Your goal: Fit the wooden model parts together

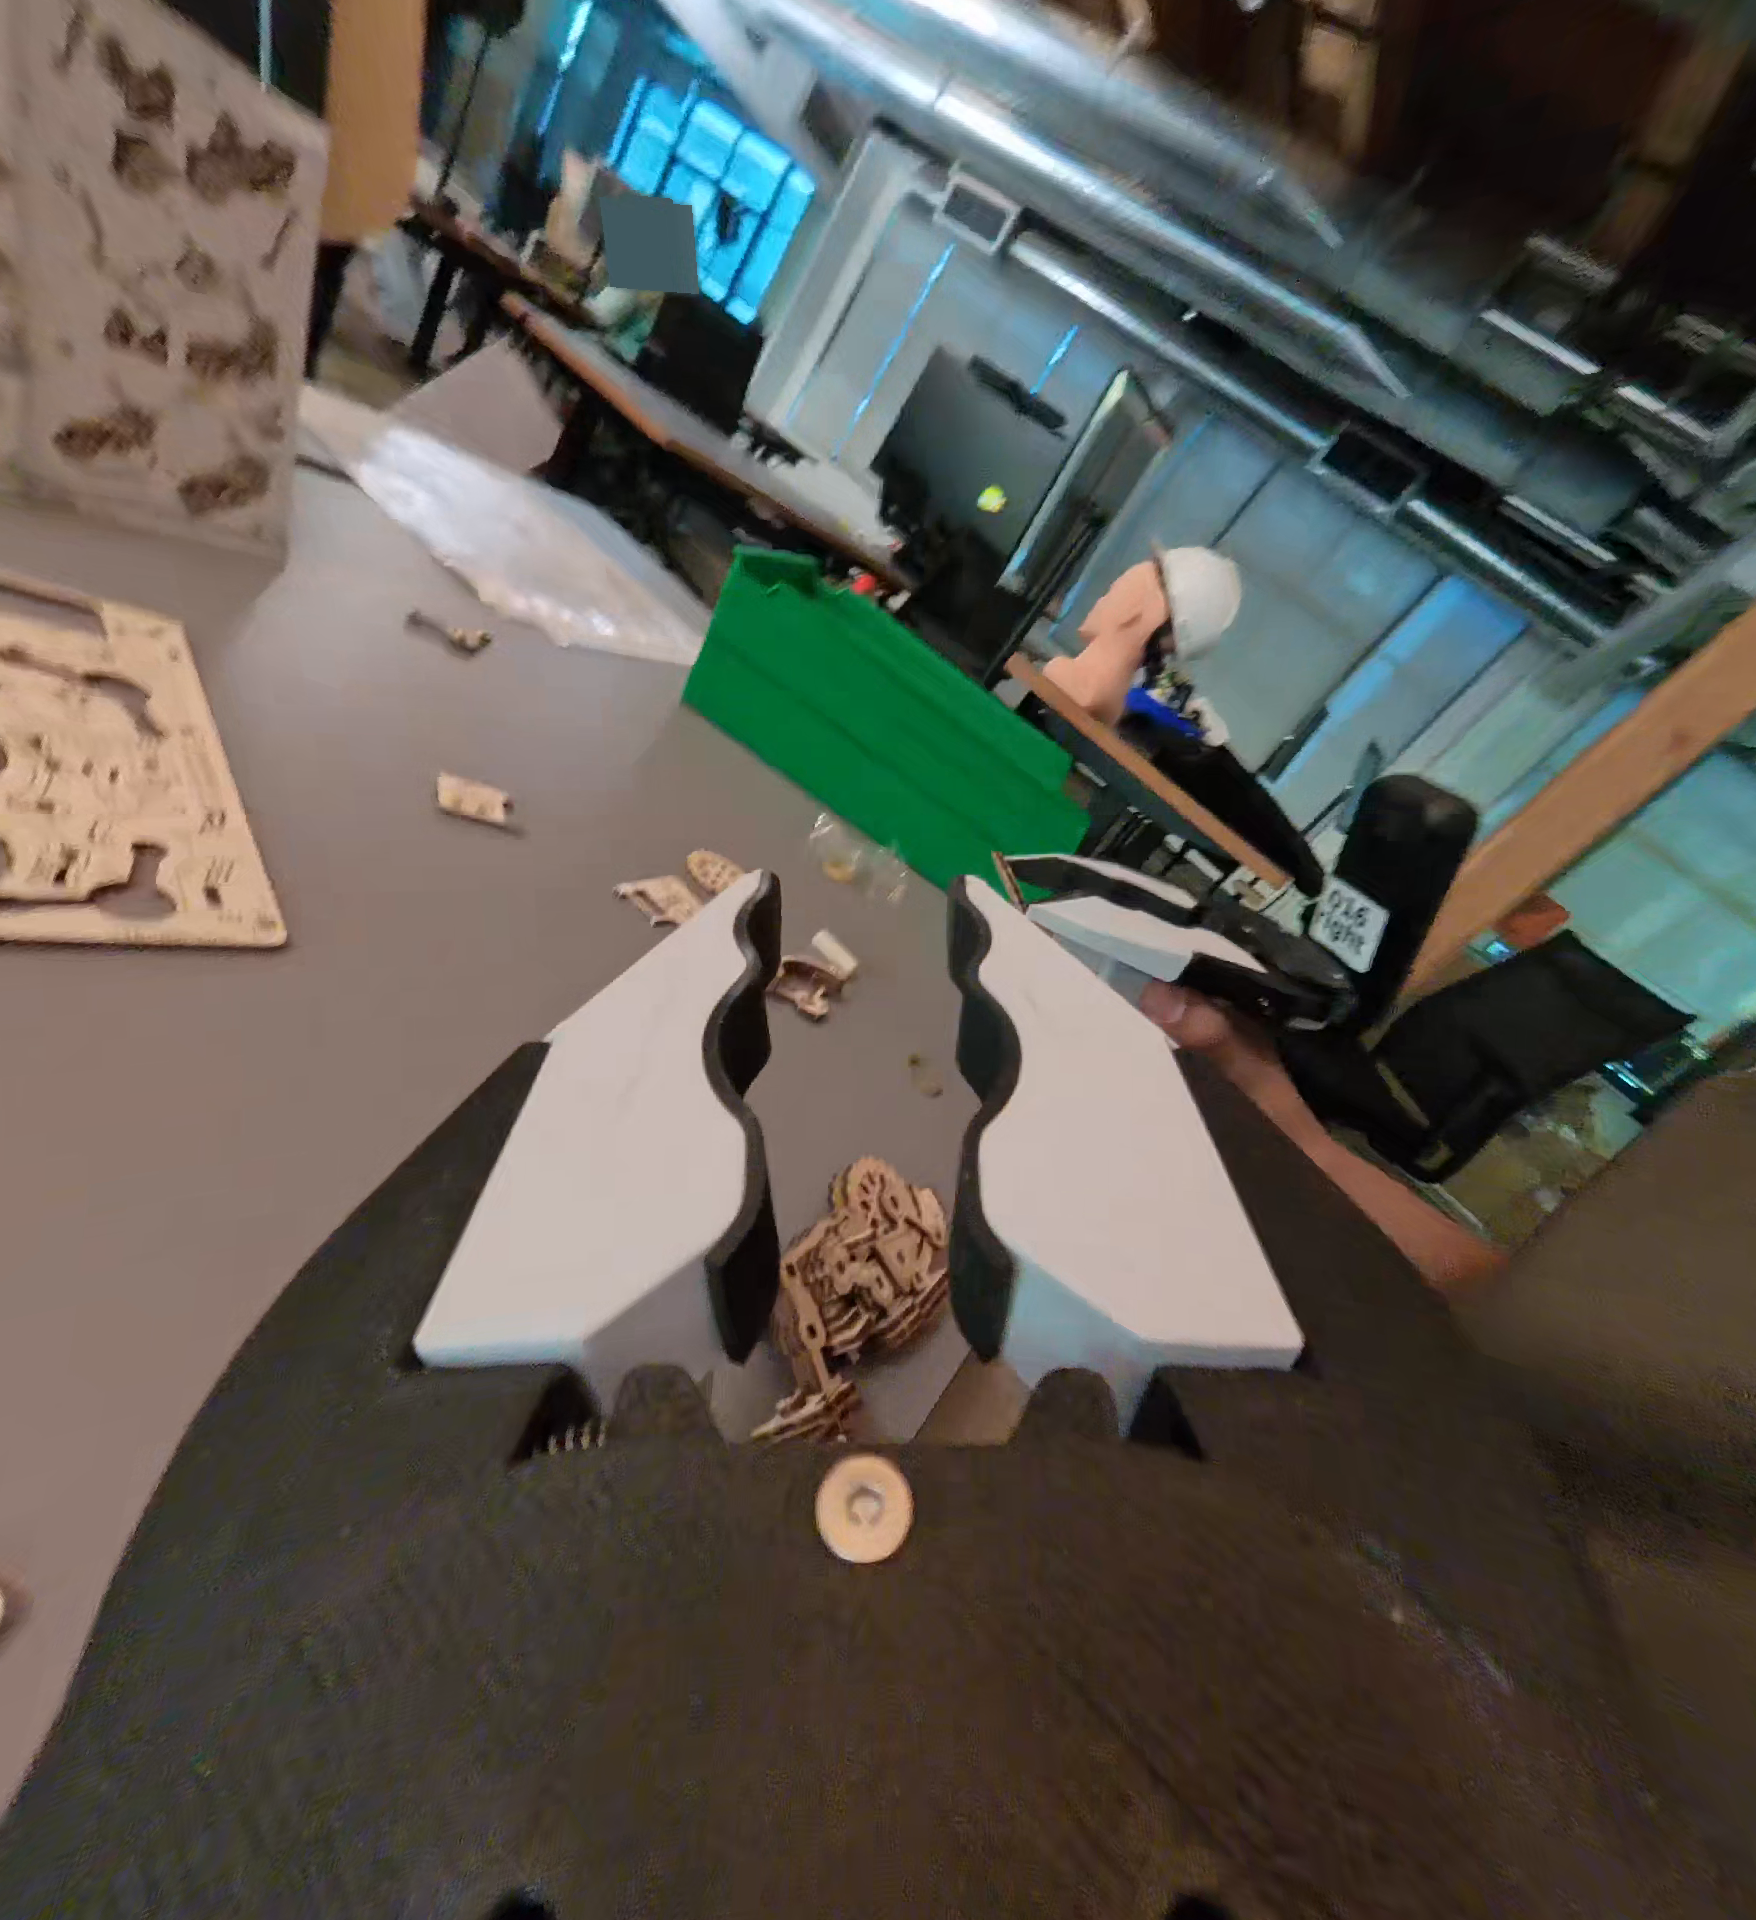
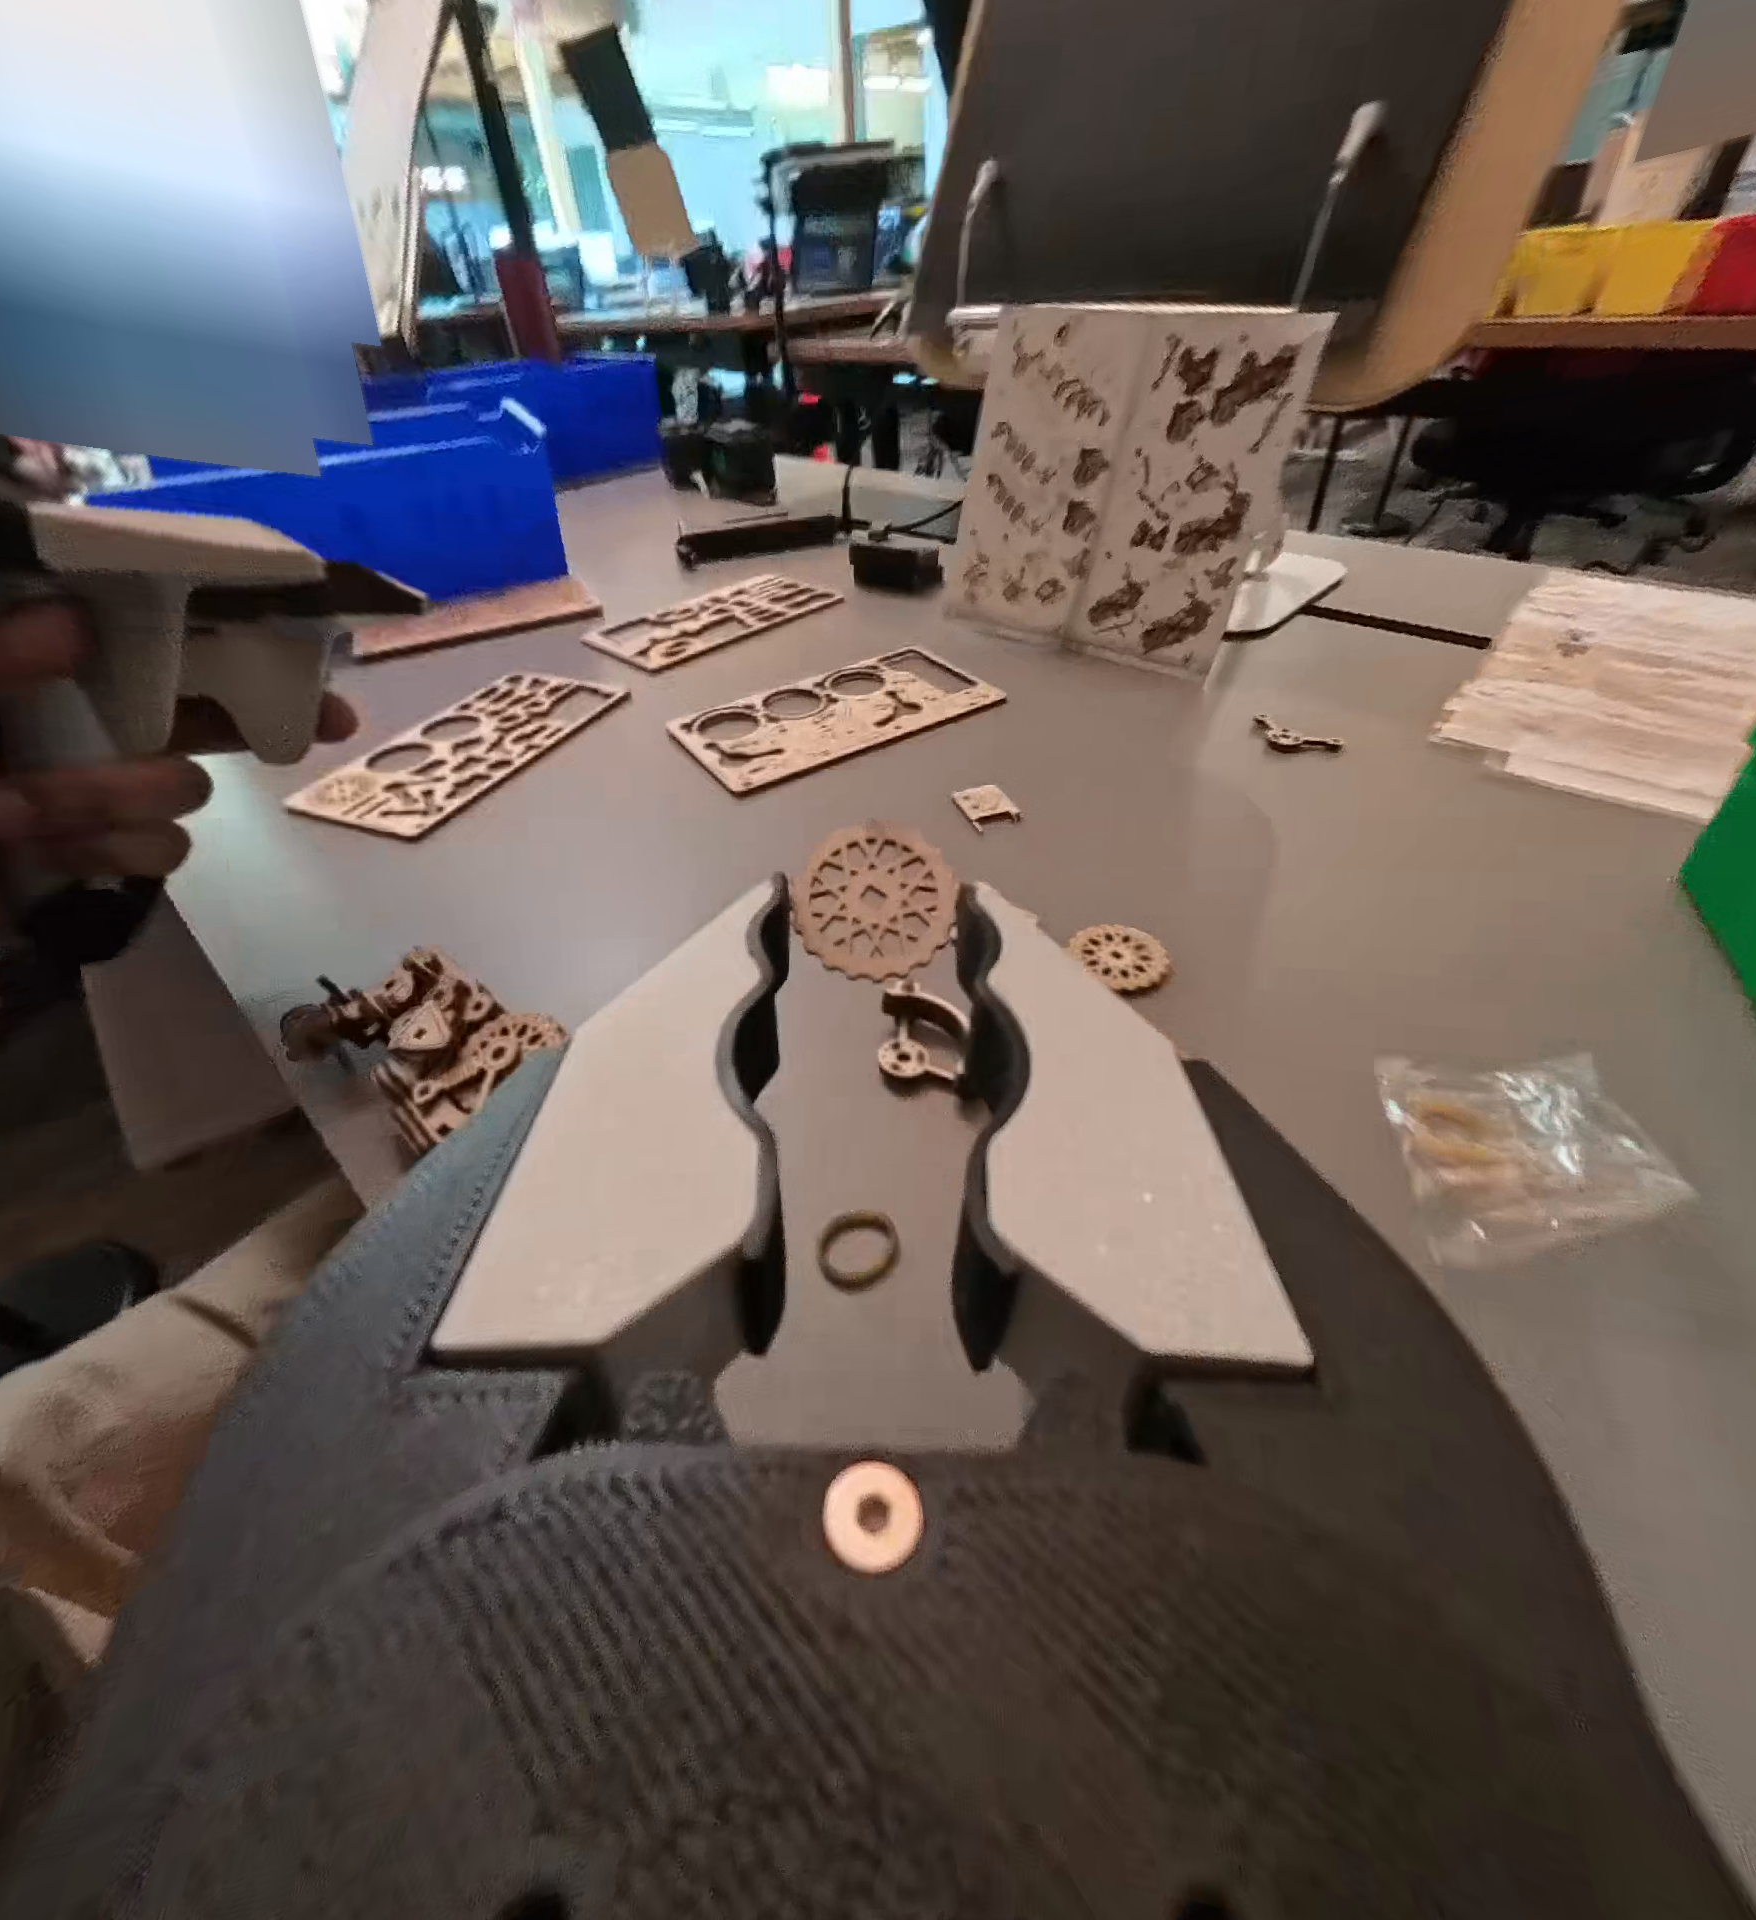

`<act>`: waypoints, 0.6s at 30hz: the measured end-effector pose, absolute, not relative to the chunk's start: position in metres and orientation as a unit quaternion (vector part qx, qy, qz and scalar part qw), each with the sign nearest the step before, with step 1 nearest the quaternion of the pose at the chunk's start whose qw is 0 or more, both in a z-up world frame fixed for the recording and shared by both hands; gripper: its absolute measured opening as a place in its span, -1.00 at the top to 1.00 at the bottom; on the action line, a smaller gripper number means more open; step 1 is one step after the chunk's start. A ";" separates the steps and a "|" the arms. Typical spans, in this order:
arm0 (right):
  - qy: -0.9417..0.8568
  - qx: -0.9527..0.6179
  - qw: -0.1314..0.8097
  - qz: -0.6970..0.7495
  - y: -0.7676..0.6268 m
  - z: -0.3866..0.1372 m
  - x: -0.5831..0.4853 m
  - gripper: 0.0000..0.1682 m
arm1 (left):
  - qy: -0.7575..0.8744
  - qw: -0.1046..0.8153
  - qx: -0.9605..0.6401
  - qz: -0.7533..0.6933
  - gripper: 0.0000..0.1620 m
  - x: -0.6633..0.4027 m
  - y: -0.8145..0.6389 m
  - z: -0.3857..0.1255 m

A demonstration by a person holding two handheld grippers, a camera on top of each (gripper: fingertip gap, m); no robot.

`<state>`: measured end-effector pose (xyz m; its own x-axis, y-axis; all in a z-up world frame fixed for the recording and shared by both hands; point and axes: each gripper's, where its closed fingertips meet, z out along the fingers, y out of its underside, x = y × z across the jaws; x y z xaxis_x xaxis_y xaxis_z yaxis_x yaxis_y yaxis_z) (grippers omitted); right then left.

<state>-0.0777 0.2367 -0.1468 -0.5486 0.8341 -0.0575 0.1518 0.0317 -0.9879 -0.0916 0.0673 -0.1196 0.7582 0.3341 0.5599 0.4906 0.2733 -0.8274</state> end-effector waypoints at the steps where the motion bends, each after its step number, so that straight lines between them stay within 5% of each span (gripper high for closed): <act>1: -0.650 -0.384 0.291 0.588 0.243 -0.148 -0.075 0.63 | -0.336 0.720 -0.605 -0.051 0.62 -0.092 0.065 -0.117; 13: -0.582 -0.435 0.237 0.645 0.255 -0.125 -0.071 0.63 | -0.253 0.714 -0.611 -0.231 0.56 -0.066 0.099 -0.106; 18: -0.622 -0.427 0.224 0.617 0.239 -0.143 -0.057 0.63 | -0.221 0.732 -0.614 -0.194 0.56 -0.056 0.097 -0.096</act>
